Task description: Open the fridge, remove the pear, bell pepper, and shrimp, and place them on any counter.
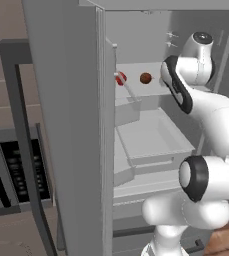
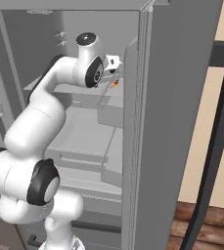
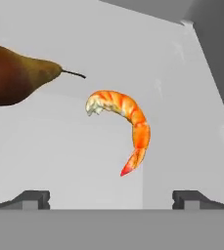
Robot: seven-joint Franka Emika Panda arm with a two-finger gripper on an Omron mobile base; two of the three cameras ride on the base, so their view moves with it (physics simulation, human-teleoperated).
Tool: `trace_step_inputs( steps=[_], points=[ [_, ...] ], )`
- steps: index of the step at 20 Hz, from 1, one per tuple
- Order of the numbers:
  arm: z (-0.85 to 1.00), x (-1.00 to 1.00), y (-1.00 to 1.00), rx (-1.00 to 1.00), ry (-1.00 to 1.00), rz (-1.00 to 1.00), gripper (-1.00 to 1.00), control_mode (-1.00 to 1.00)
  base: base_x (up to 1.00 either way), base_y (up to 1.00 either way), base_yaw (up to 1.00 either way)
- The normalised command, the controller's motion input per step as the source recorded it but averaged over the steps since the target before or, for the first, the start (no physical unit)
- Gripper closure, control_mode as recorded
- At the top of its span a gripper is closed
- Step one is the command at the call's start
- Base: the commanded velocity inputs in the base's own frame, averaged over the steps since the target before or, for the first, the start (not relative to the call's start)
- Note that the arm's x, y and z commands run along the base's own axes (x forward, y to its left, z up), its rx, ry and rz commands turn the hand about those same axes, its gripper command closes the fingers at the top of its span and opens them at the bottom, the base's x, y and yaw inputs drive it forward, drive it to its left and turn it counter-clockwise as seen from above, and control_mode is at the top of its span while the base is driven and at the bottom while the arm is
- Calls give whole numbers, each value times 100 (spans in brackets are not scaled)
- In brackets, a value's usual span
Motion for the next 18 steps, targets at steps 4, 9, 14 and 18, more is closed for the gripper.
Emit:
trace_step_inputs(
  steps=[4, 9, 14, 18],
  points=[
    [-5, 67, -41, 8, 6, 0, -100, -100, 0, 0, 0],
    [-12, 53, -17, 11, 1, 0, -100, -100, 0, 0, 0],
    [-14, 19, 0, 8, -3, 0, -100, -100, 0, 0, 0],
    [-21, 0, 0, 5, -12, 0, -100, -100, 0, 0, 0]
  ],
)
